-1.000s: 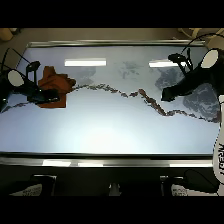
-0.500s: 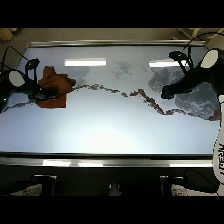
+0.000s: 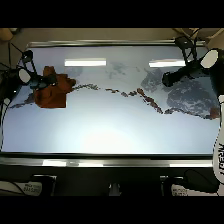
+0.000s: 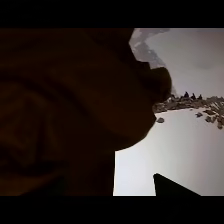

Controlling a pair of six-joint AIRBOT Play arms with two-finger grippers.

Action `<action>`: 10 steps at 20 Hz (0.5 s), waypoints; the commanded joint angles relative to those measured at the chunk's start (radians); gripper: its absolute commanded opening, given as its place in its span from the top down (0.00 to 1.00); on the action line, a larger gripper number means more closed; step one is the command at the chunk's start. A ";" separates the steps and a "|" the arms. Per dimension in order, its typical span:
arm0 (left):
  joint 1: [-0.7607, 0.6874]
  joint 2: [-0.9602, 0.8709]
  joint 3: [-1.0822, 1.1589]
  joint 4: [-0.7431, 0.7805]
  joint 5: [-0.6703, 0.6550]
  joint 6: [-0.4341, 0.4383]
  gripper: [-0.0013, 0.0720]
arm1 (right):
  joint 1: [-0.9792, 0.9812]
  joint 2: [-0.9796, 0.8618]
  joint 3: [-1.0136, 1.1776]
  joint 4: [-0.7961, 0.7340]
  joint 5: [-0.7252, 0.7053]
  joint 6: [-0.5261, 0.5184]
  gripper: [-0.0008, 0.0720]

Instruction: Fold the shirts.

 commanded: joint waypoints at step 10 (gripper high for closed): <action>0.111 -0.390 0.325 -0.096 -0.193 -0.040 0.95 | 0.001 -0.011 0.000 0.002 0.053 -0.124 0.07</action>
